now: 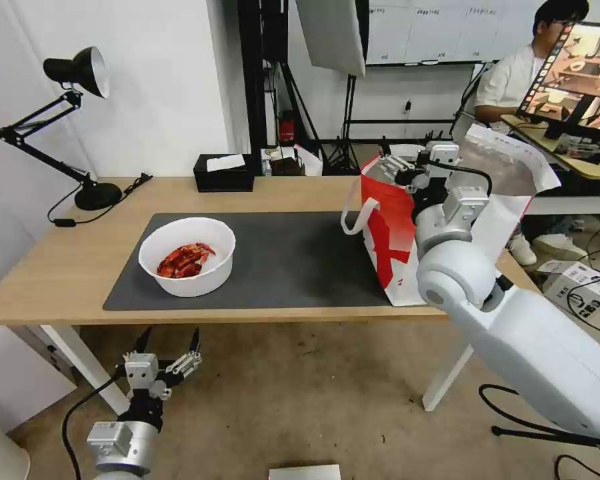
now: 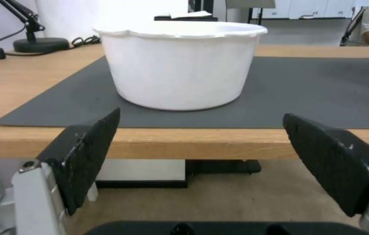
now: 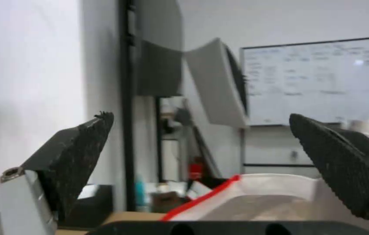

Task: Pick up the trash from the table and place it into the takeout bag.

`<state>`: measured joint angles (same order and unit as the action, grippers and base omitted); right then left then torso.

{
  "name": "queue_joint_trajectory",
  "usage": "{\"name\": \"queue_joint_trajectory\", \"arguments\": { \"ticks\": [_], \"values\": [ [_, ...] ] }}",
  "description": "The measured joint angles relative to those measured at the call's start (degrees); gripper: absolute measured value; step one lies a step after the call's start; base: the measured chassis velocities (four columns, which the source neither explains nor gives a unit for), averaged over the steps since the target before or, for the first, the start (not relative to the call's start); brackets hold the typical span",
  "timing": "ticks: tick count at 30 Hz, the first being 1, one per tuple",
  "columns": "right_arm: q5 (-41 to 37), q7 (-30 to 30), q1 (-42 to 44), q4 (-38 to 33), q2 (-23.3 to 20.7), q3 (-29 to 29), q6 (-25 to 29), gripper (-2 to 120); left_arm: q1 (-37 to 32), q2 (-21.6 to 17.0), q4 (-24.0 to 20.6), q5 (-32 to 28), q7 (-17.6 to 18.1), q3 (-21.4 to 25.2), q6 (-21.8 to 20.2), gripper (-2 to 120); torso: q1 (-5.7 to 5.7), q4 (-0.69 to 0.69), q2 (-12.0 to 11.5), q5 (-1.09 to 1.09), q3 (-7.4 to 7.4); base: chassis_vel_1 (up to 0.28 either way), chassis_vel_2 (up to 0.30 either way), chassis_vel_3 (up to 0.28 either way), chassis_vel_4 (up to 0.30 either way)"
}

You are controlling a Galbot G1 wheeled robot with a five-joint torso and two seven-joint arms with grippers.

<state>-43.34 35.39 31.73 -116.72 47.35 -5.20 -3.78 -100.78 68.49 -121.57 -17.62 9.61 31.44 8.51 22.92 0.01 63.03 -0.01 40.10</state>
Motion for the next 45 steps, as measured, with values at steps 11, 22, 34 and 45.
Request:
{"name": "queue_joint_trajectory", "arguments": {
  "ticks": [11, 22, 34, 45],
  "values": [
    [-0.3, -16.4, 21.0, -8.5, -6.1, 9.0, 8.0, 100, 0.5, 0.3, 0.3, 0.0, 0.0, -0.1, 0.3, 100, -0.01, -0.02, 0.0, 0.01, 0.0, 0.0, 0.0, 0.0, 0.0],
    [1.5, -22.5, 37.8, -11.8, -7.6, 16.3, 12.2, 100, 1.1, 0.6, 0.5, 0.1, 0.0, -0.8, 0.4, 100, 0.0, -0.01, 0.0, 0.01, 0.0, 0.0, 0.0, 0.0, 0.0],
    [10.3, -22.5, 52.6, -8.7, -2.4, 17.7, 16.0, 100, 0.6, 1.2, 0.5, 0.6, -0.1, -0.8, 0.8, 100, 0.0, -0.01, 0.0, 0.01, 0.0, 0.0, 0.0, 0.0, 0.0],
    [16.2, -20.1, 59.5, -5.8, 3.1, 16.5, 16.2, 100, 0.6, 1.2, 0.5, 0.8, -0.2, -1.1, 0.9, 100, 0.0, -0.01, 0.0, 0.0, 0.0, 0.0, 0.0, 0.0, 0.0]
  ]
}}
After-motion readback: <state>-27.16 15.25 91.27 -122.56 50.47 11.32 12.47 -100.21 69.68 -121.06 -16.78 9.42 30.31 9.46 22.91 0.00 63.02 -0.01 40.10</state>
